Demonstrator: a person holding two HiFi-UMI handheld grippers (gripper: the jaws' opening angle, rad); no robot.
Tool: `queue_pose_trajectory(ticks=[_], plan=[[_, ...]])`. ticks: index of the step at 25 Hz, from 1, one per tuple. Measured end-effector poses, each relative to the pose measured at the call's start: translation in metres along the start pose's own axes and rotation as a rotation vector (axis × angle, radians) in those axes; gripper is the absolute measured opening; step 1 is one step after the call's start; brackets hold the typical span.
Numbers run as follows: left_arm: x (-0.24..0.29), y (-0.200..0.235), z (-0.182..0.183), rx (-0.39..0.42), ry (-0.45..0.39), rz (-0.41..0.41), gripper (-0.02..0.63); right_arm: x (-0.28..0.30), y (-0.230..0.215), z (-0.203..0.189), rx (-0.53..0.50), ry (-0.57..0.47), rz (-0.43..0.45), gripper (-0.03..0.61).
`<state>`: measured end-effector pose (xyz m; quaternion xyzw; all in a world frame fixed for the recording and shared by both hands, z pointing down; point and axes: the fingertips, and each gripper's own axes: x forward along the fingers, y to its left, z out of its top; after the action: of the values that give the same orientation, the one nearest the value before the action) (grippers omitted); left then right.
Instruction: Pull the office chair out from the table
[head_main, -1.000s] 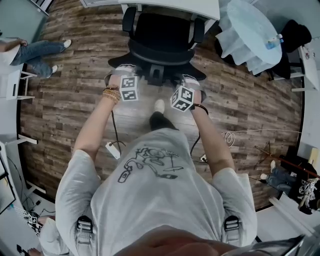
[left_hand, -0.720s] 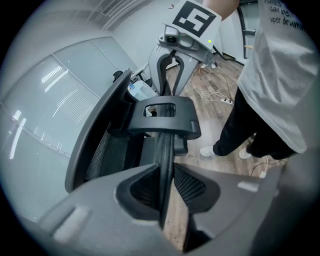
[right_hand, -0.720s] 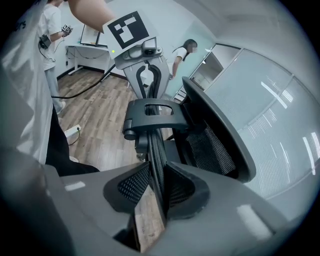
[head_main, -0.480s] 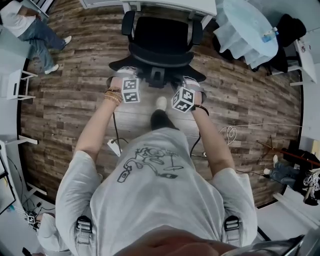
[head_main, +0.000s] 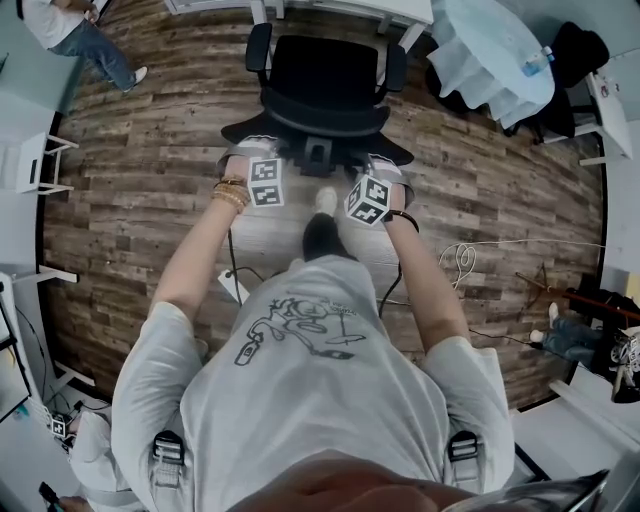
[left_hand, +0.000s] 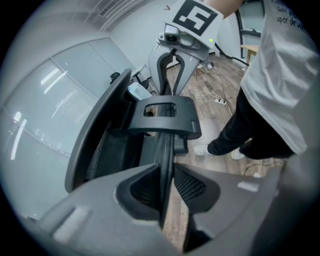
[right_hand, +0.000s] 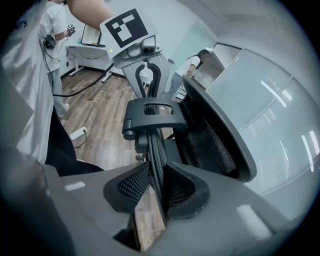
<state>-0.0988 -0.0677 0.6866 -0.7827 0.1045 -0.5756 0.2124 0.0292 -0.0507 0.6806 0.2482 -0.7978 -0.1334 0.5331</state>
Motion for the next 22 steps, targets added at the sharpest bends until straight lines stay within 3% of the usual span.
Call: queue_pose_trajectory(ticks=[22], plan=[[-0.036,-0.078,0.034,-0.008,0.001,-0.006,0.089,-0.054,0.067,-0.017,0.018,0.002,0.024,0.108]])
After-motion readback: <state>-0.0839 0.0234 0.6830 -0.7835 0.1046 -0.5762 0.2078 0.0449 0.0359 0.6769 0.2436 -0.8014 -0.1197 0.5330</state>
